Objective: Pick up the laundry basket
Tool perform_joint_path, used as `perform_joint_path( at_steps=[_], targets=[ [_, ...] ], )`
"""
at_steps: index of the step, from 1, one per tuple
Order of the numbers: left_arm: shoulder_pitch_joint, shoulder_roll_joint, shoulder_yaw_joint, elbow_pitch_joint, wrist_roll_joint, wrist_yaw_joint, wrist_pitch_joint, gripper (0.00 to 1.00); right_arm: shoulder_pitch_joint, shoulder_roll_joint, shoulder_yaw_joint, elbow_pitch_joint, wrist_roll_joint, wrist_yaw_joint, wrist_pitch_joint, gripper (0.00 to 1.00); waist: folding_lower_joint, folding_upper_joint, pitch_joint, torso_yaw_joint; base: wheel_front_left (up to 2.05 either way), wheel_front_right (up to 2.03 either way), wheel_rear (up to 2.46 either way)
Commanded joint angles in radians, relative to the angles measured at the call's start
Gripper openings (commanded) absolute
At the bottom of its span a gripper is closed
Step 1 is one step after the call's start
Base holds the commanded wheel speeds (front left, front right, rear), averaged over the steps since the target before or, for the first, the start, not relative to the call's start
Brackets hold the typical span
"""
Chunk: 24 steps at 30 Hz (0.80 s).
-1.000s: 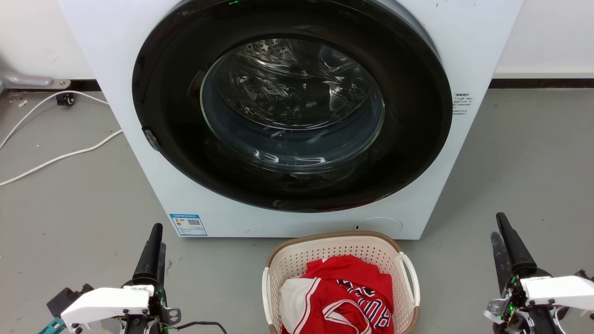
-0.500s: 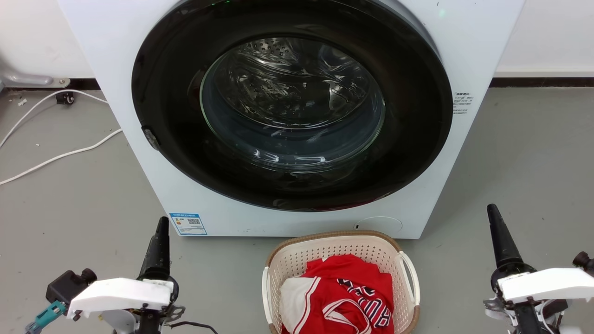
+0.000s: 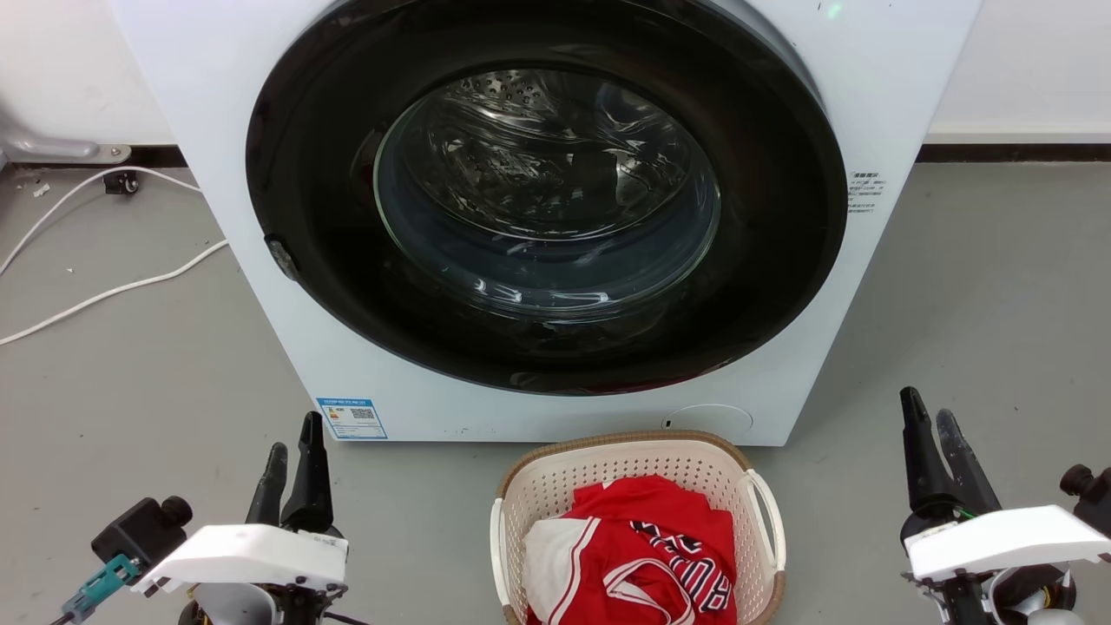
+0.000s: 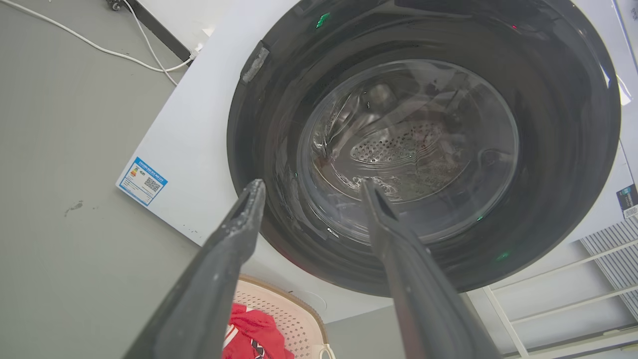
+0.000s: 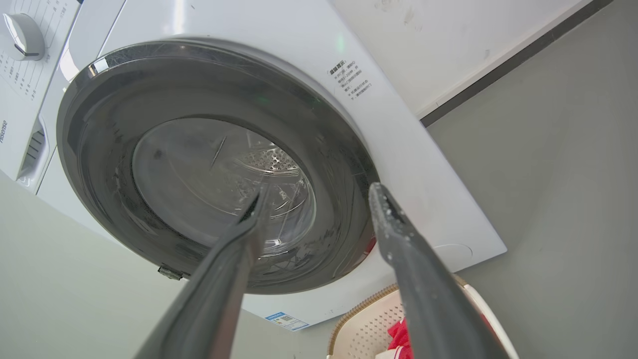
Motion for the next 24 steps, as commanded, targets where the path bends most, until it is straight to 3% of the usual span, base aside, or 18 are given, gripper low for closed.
perform_joint_path(
  at_steps=[1,24],
  targets=[
    [-0.005,0.008,-0.007,-0.017,0.041,0.006,-0.011,1.00,-0.003,-0.004,0.003,-0.021,-0.044,0.001,-0.011,1.00,0.0000,-0.0001,0.000,0.000,0.00,0.00,0.00],
    [0.019,0.035,-0.057,-0.011,0.315,0.048,-0.078,1.00,0.029,-0.004,0.033,-0.038,-0.372,0.002,-0.078,1.00,0.0000,-0.0001,-0.002,0.002,0.00,0.00,0.00]
  ],
)
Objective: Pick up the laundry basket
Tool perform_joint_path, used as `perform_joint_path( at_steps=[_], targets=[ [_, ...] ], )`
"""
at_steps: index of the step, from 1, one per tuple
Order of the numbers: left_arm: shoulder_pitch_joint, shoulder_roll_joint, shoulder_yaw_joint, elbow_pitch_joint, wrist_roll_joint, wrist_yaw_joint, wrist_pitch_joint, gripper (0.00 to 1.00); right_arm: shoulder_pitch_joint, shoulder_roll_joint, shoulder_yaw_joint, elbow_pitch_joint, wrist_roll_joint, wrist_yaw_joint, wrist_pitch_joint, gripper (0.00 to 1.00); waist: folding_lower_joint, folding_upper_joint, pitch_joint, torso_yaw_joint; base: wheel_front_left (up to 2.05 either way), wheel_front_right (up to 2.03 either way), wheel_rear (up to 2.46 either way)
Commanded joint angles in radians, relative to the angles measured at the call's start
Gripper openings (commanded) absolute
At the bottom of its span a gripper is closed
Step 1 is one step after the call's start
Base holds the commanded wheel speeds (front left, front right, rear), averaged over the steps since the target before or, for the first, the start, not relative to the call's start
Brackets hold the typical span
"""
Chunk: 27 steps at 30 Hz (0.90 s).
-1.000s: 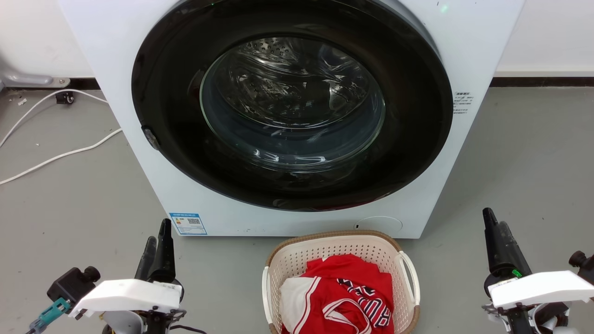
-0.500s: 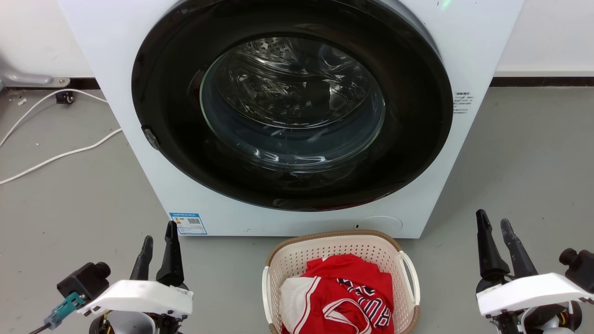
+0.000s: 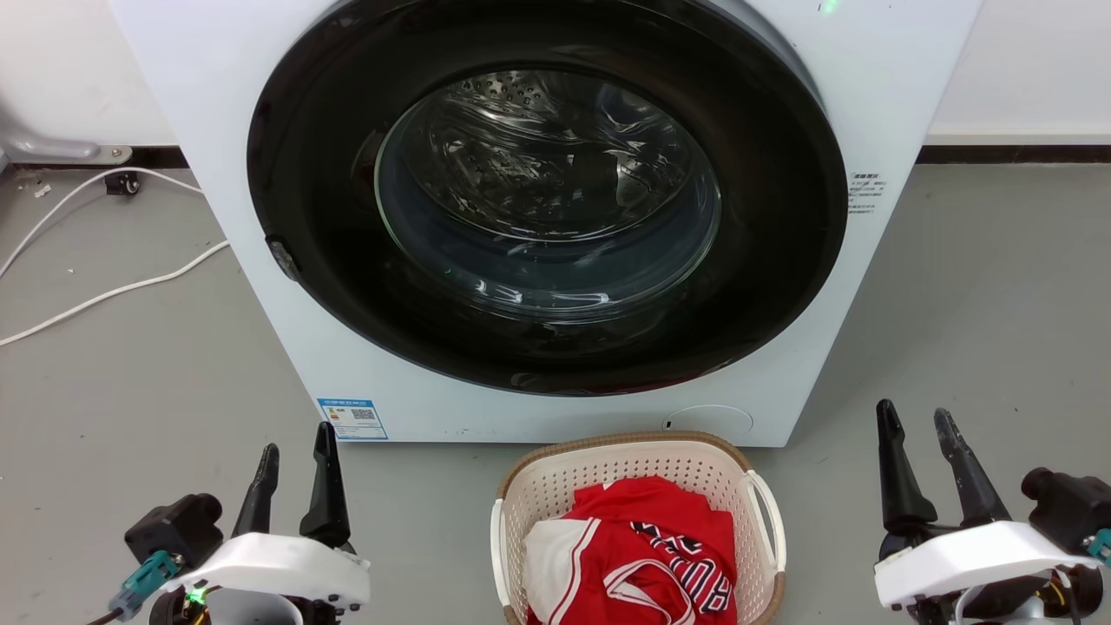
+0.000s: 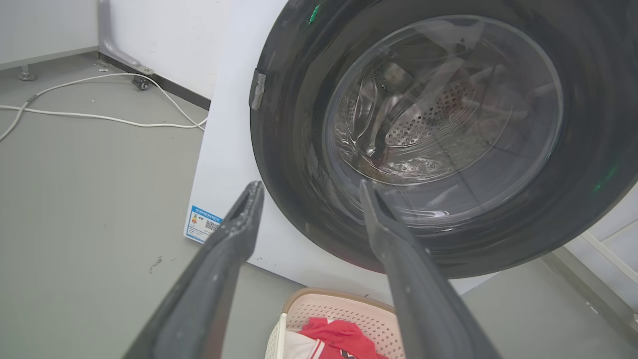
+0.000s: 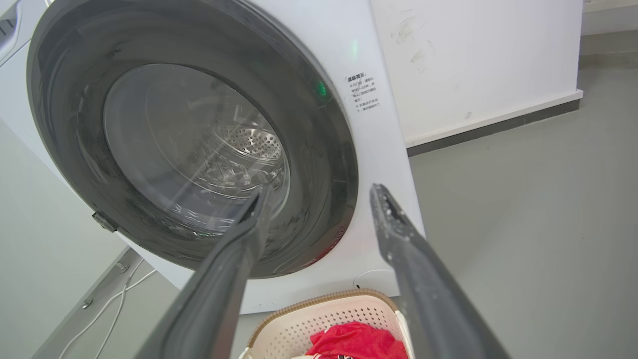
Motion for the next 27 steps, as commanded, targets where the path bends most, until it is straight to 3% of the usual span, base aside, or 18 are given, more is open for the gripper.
perform_joint_path(
  at_steps=[1,12,27],
  targets=[
    [0.000,0.006,-0.003,-0.008,0.024,0.004,-0.007,1.00,0.000,-0.004,0.003,-0.015,-0.027,0.001,-0.008,1.00,0.0000,-0.0001,0.000,0.000,0.00,0.00,0.00],
    [0.015,0.009,-0.017,-0.005,0.143,0.023,-0.035,1.00,0.022,-0.004,-0.005,-0.022,-0.158,0.002,-0.037,1.00,0.0000,-0.0001,-0.001,0.001,0.00,0.00,0.00],
    [0.029,0.003,-0.013,-0.041,0.277,0.014,-0.070,1.00,0.039,-0.004,-0.003,-0.097,-0.294,0.002,-0.072,1.00,-0.0001,-0.0001,0.002,0.002,0.00,0.00,0.00]
  ],
)
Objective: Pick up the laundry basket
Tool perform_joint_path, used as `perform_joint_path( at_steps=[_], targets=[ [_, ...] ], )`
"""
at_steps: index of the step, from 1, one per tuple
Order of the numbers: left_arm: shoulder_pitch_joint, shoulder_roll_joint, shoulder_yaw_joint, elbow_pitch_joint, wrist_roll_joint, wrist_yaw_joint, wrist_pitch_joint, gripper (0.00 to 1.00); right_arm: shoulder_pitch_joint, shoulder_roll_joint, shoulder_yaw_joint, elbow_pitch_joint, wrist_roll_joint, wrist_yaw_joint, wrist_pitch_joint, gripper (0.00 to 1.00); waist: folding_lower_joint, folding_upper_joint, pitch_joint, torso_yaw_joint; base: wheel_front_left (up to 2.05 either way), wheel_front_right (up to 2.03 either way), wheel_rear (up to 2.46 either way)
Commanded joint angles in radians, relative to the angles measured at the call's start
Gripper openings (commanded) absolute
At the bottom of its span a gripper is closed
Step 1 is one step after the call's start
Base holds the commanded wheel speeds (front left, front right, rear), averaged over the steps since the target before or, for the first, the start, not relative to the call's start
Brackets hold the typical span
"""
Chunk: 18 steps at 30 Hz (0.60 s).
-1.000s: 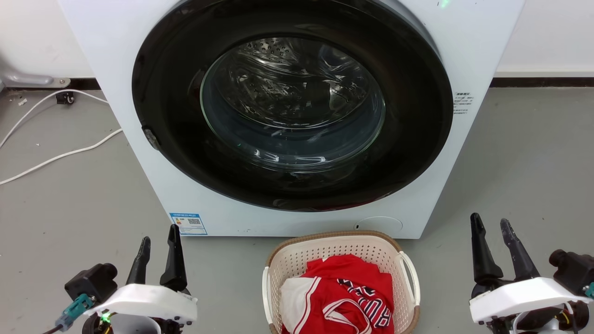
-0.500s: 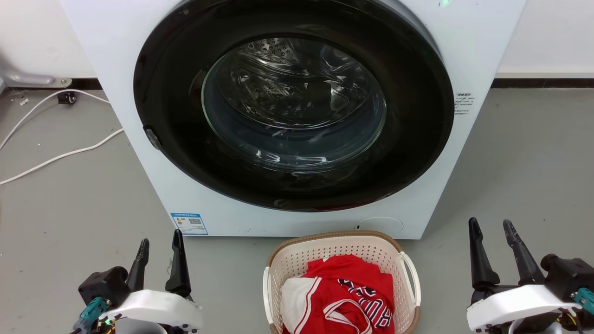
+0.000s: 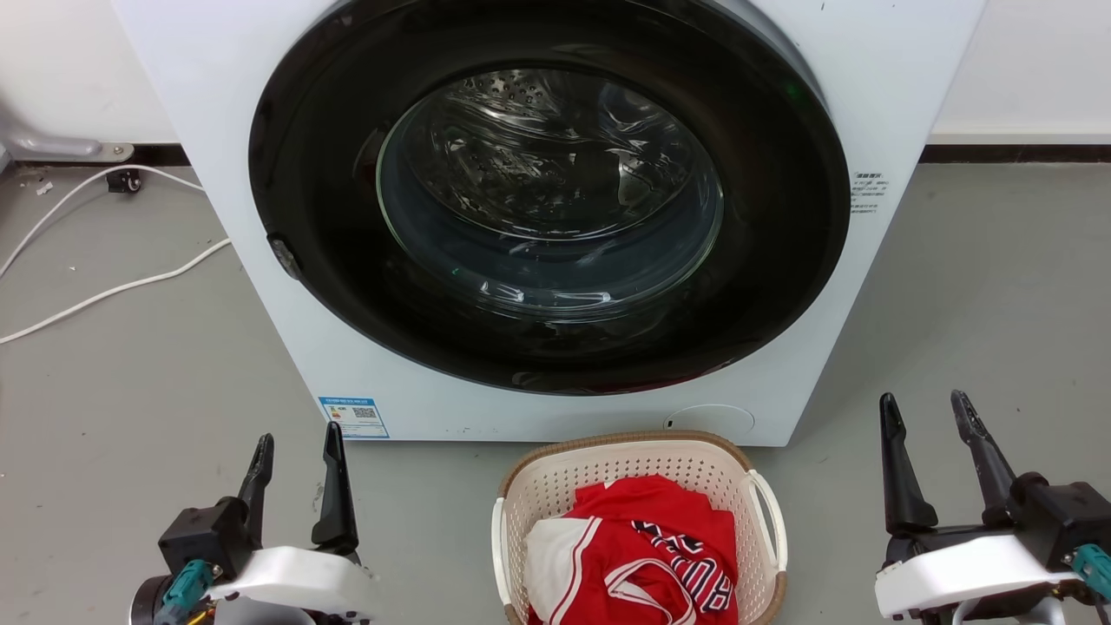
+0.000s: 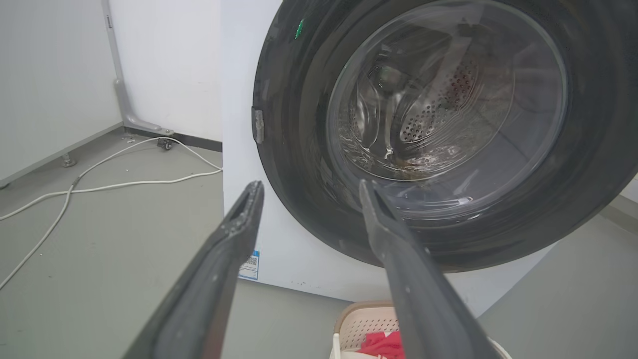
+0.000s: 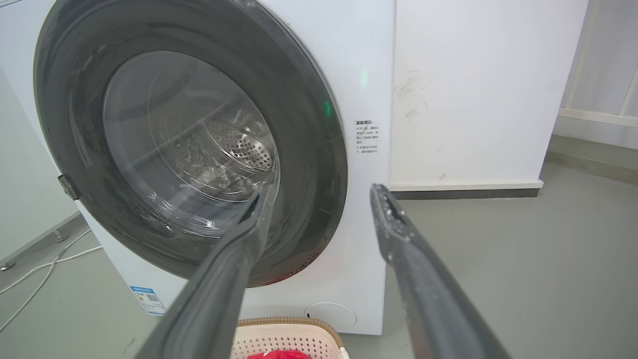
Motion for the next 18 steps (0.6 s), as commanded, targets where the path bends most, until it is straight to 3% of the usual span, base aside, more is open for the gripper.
perform_joint_path(
  at_steps=[1,18],
  targets=[
    [0.006,0.000,0.002,-0.012,0.023,-0.001,-0.009,1.00,0.008,-0.004,0.001,-0.014,-0.021,0.002,-0.008,1.00,-0.0001,-0.0001,0.000,0.000,0.00,0.00,0.00],
    [0.024,-0.012,0.013,-0.019,0.161,-0.009,-0.043,1.00,0.032,-0.004,-0.009,-0.031,-0.139,0.002,-0.042,1.00,-0.0001,-0.0001,0.000,0.002,0.00,0.00,0.00]
  ],
)
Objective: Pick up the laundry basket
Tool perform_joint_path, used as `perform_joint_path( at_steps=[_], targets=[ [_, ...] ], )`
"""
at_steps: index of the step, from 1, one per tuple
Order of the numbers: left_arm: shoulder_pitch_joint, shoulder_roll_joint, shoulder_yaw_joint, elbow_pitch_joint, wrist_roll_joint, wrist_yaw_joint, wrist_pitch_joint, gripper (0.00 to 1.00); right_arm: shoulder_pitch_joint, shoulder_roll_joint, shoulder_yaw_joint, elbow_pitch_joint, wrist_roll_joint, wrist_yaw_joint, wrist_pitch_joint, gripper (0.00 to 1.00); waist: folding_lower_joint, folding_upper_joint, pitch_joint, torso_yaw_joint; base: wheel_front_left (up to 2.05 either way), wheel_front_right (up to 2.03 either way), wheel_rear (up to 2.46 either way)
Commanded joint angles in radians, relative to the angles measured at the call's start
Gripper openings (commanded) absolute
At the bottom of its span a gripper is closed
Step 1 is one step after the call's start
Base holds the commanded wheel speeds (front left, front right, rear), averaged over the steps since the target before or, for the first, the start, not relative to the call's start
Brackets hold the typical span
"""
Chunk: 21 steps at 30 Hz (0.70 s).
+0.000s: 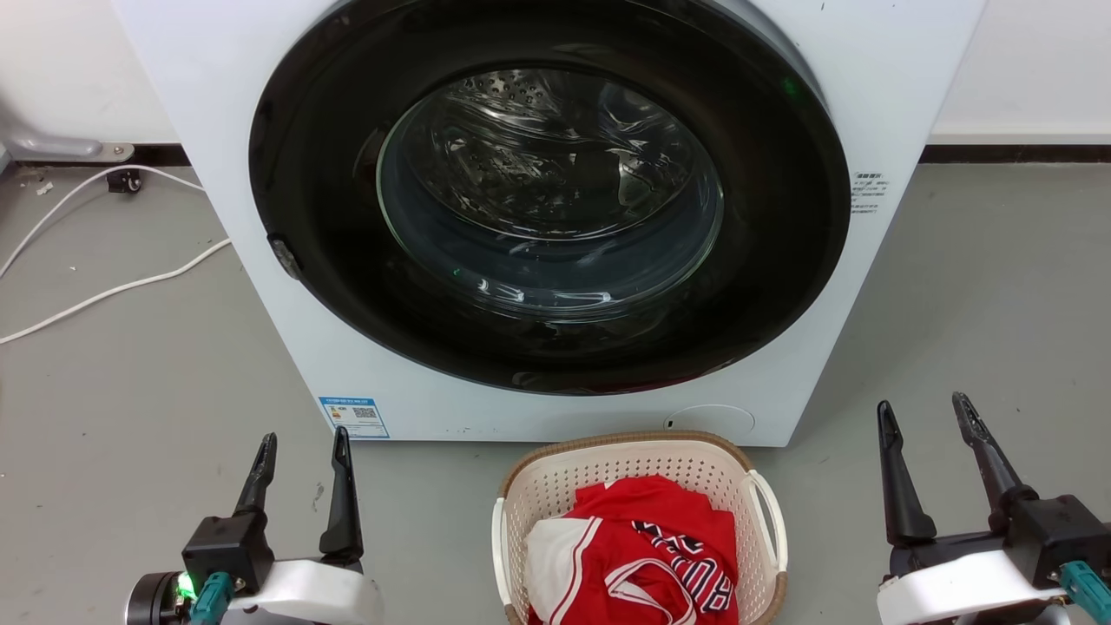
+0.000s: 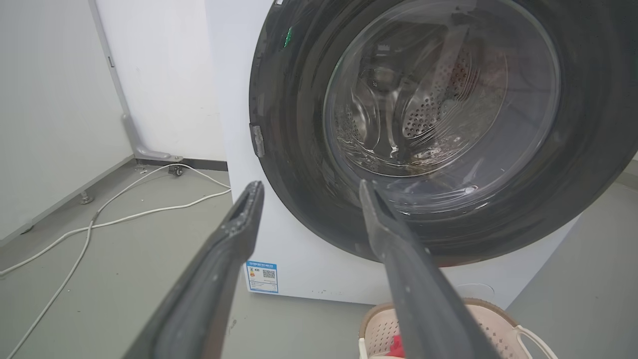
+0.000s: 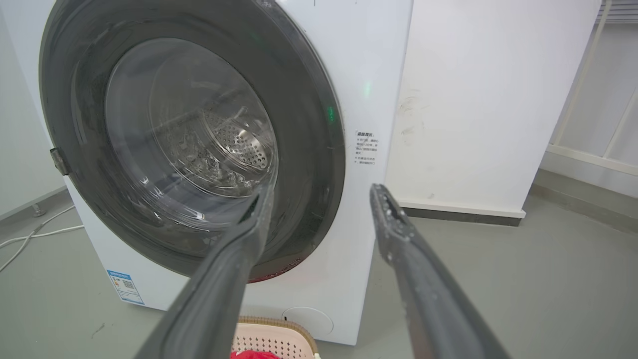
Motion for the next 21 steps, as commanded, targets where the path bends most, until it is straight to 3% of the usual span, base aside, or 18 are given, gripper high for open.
perform_joint_path(
  at_steps=[1,15,21],
  targets=[
    [0.007,0.000,0.002,-0.008,0.019,-0.003,-0.009,1.00,0.012,-0.004,-0.001,-0.010,-0.017,0.002,-0.005,1.00,-0.0001,-0.0001,0.000,0.001,0.00,0.00,0.00],
    [0.020,-0.013,0.025,-0.019,0.109,-0.017,-0.034,1.00,0.021,-0.004,-0.005,-0.028,-0.064,0.001,-0.031,1.00,-0.0001,-0.0001,-0.001,0.002,0.00,0.00,0.00],
    [0.022,-0.016,0.029,-0.014,0.104,-0.026,-0.032,1.00,0.020,-0.004,-0.011,-0.016,-0.031,0.001,-0.029,1.00,-0.0001,-0.0001,-0.001,0.004,0.00,0.00,0.00]
  ],
)
